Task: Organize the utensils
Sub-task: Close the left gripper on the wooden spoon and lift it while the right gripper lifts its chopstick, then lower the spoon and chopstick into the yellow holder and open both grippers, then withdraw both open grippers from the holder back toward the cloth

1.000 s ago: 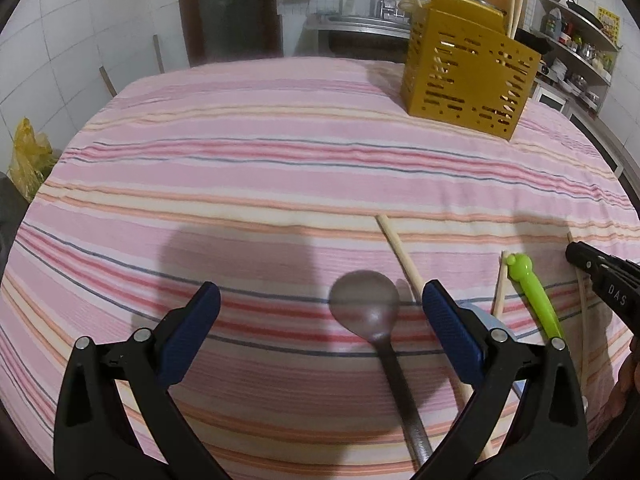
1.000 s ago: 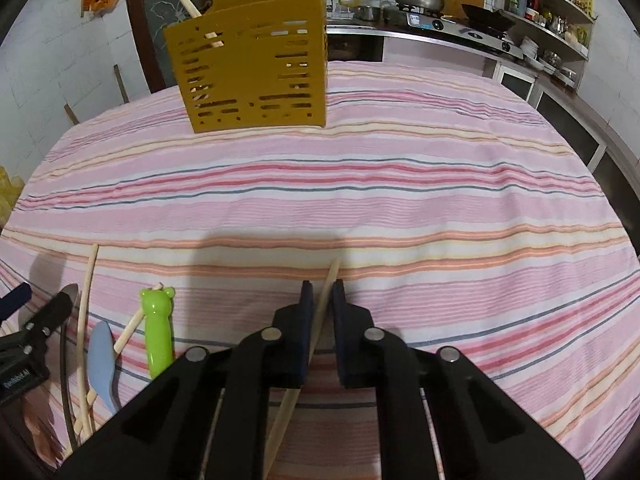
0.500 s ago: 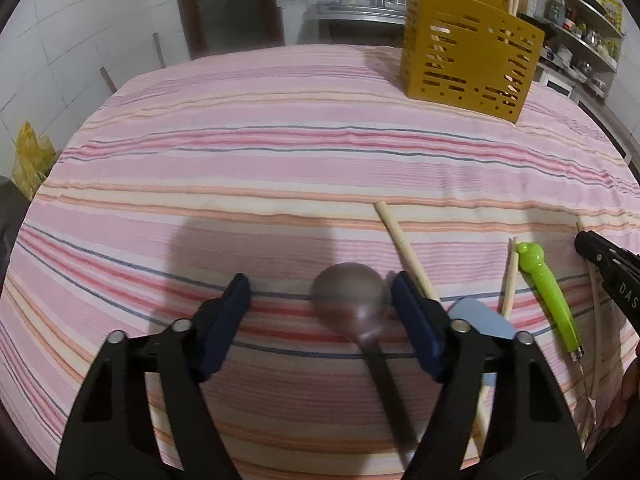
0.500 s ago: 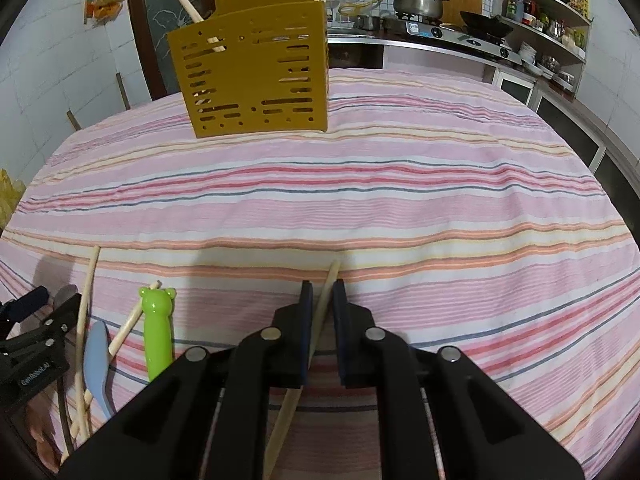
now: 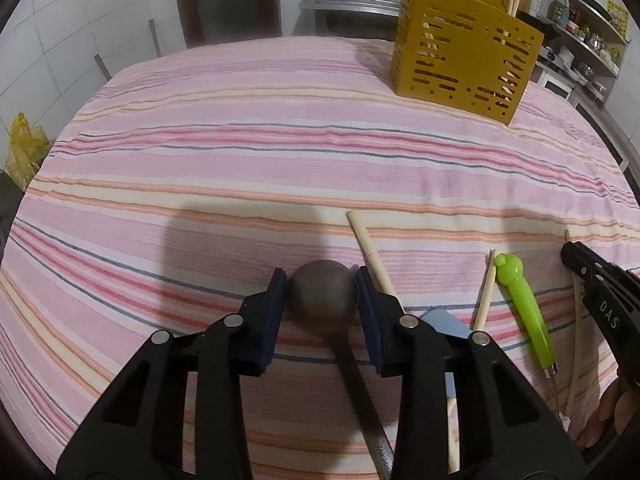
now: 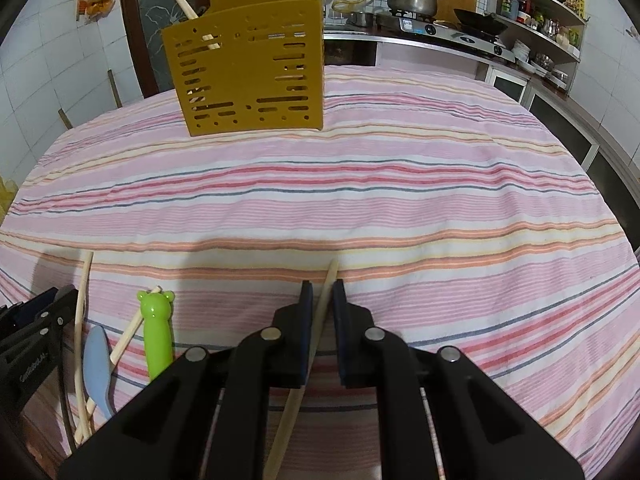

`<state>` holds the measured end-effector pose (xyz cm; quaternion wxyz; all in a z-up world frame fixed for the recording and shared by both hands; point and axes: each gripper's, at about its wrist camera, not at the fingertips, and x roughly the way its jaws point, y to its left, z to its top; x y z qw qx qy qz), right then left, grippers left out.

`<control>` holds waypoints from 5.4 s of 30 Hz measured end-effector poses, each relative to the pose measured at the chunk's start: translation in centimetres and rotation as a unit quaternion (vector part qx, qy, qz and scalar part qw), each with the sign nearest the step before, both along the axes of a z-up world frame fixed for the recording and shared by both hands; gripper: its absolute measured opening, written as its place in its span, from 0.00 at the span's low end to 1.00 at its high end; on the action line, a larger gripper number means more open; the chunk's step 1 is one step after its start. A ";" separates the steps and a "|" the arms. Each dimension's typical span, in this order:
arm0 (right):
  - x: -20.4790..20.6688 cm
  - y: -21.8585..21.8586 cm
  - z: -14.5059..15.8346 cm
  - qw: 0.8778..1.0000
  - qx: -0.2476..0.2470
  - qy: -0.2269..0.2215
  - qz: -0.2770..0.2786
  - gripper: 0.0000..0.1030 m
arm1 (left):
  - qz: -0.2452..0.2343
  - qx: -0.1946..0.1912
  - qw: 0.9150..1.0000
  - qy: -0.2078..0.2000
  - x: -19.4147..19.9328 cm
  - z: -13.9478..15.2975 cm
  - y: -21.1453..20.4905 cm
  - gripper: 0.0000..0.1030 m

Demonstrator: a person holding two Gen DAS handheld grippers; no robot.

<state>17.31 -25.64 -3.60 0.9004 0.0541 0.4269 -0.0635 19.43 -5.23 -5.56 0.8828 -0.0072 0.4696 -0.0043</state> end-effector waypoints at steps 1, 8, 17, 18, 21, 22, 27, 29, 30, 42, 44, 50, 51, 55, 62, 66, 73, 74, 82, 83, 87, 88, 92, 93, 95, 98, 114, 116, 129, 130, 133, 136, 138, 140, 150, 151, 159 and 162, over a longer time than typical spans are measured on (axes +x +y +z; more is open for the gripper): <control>0.0 -0.1 0.0 1.000 0.002 0.000 0.000 0.10 | -0.001 -0.003 1.000 0.000 0.1 0.0 0.1 0.33; -0.1 -0.4 1.2 1.000 0.012 -0.019 -0.006 0.09 | -0.013 -0.020 1.000 -0.015 0.7 0.9 0.4 0.33; -0.7 -1.0 4.4 0.996 0.019 -0.081 -0.019 0.08 | -0.037 -0.001 0.994 -0.098 0.4 4.6 0.8 0.33; -0.7 -1.1 4.7 0.996 0.019 -0.088 -0.021 0.08 | -0.041 0.000 0.993 -0.109 0.3 5.1 0.9 0.33; -0.9 -1.4 5.5 0.994 0.020 -0.107 -0.025 0.08 | -0.045 0.005 0.989 -0.143 0.0 6.7 1.3 0.33; -1.0 -1.5 5.8 0.993 0.021 -0.115 -0.026 0.08 | -0.047 0.005 0.987 -0.154 -0.1 7.3 1.5 0.33; -1.8 -1.5 7.5 0.987 0.013 -0.156 -0.030 0.07 | -0.059 0.020 0.975 -0.213 -1.0 9.8 2.0 0.33; -2.2 -1.3 8.1 0.984 -0.001 -0.173 -0.033 0.07 | -0.066 0.022 0.969 -0.237 -1.5 10.8 2.1 0.33; -2.6 -1.1 8.6 0.982 -0.009 -0.186 -0.034 0.07 | -0.069 0.023 0.966 -0.247 -1.7 11.2 2.1 0.33; -1.4 -1.9 7.4 0.990 -0.004 -0.138 -0.035 0.39 | -0.081 0.020 0.952 -0.294 -2.3 12.9 2.6 0.33; -0.7 -2.1 6.0 0.992 0.009 -0.119 -0.043 0.63 | -0.088 0.027 0.953 -0.287 -1.8 12.4 2.4 0.33; 2.9 -2.2 1.1 0.998 -0.003 -0.026 -0.059 0.45 | -0.100 0.020 0.960 -0.262 -0.1 10.7 2.3 0.33; 3.4 -2.2 0.5 0.998 -0.004 -0.016 -0.060 0.40 | -0.101 0.024 0.960 -0.261 0.0 10.6 2.3 0.33; 4.4 -2.1 -0.1 0.998 -0.010 -0.004 -0.059 0.10 | -0.107 0.030 0.960 -0.258 0.4 10.2 2.3 0.33; 3.7 -1.9 1.7 0.998 0.007 -0.029 -0.050 0.06 | -0.113 0.025 0.956 -0.270 0.8 10.9 1.9 0.33; 2.5 -2.0 4.3 0.996 0.012 -0.078 -0.048 0.06 | -0.119 0.020 0.953 -0.279 0.7 11.5 1.2 0.33; 0.3 -2.7 8.8 0.982 0.022 -0.184 -0.046 0.06 | -0.125 0.021 0.946 -0.300 0.5 12.3 0.1 0.33; 0.0 -2.7 9.2 0.979 0.023 -0.197 -0.046 0.06 | -0.125 0.018 0.945 -0.301 0.5 12.4 0.0 0.33; -1.3 -3.1 11.1 0.963 0.019 -0.264 -0.043 0.06 | -0.124 0.012 0.941 -0.314 0.8 13.0 -0.7 0.33; -1.4 -3.1 11.1 0.962 0.019 -0.268 -0.044 0.06 | -0.124 0.013 0.941 -0.315 0.8 13.1 -0.8 0.33; -2.1 -3.0 12.1 0.951 0.006 -0.305 -0.045 0.06 | -0.126 0.018 0.937 -0.324 0.8 13.4 -1.1 0.33; -2.1 -3.0 12.3 0.950 0.005 -0.309 -0.044 0.06 | -0.126 0.019 0.936 -0.327 0.8 13.5 -1.1 0.33; -1.9 -3.0 13.1 0.944 0.001 -0.326 -0.042 0.06 | -0.128 0.015 0.934 -0.334 0.9 13.9 -1.3 0.33; -1.8 -2.9 13.4 0.942 -0.001 -0.333 -0.041 0.06 | -0.129 0.012 0.933 -0.336 1.0 14.1 -1.3 0.33; -1.7 -2.8 14.2 0.938 -0.003 -0.344 -0.039 0.06 | -0.131 0.011 0.930 -0.343 1.1 14.7 -1.5 0.33; -1.1 -2.9 15.7 0.932 -0.004 -0.362 -0.035 0.06 | -0.130 0.008 0.924 -0.360 1.6 16.1 -1.7 0.33; 6.3 -1.0 26.3 0.895 -0.046 -0.445 -0.004 0.05 | -0.085 -0.018 0.886 -0.456 11.4 23.6 -3.7 0.34; 7.4 -0.9 26.0 0.894 -0.046 -0.445 -0.004 0.05 | -0.081 -0.014 0.883 -0.462 13.1 22.8 -4.3 0.34; 13.8 -2.0 19.5 0.922 -0.039 -0.386 0.003 0.06 | -0.081 0.016 0.883 -0.461 19.4 15.2 -6.8 0.34; 13.9 -2.1 19.0 0.925 -0.039 -0.378 0.002 0.06 | -0.081 0.018 0.885 -0.459 19.6 14.9 -6.9 0.34; 14.3 -2.6 18.1 0.932 -0.034 -0.360 -0.001 0.06 | -0.082 0.018 0.893 -0.443 20.0 14.2 -7.0 0.34; 15.1 -3.1 17.6 0.946 -0.030 -0.324 -0.002 0.06 | -0.083 0.013 0.898 -0.432 19.7 14.4 -6.6 0.49; 15.6 -3.4 17.5 0.954 -0.032 -0.298 -0.009 0.08 | -0.083 0.011 0.900 -0.428 19.1 15.0 -6.2 0.64; 15.6 -3.8 17.7 0.958 -0.033 -0.283 -0.018 0.39 | -0.085 0.002 0.903 -0.422 17.9 16.2 -5.4 0.71; 8.8 -4.6 16.7 0.974 -0.027 -0.223 -0.040 0.76 | -0.062 -0.010 0.926 -0.371 9.2 19.9 0.6 0.95; 7.5 -4.2 15.5 0.977 -0.028 -0.210 -0.033 0.77 | -0.061 -0.014 0.932 -0.357 8.2 19.6 1.2 0.95; 0.4 -1.0 7.4 0.993 -0.024 -0.116 0.008 0.78 | -0.051 -0.012 0.963 -0.263 2.7 13.8 3.9 0.95; -1.3 -0.6 5.0 0.996 -0.015 -0.089 0.009 0.78 | -0.042 -0.033 0.974 -0.221 1.2 10.5 4.6 0.95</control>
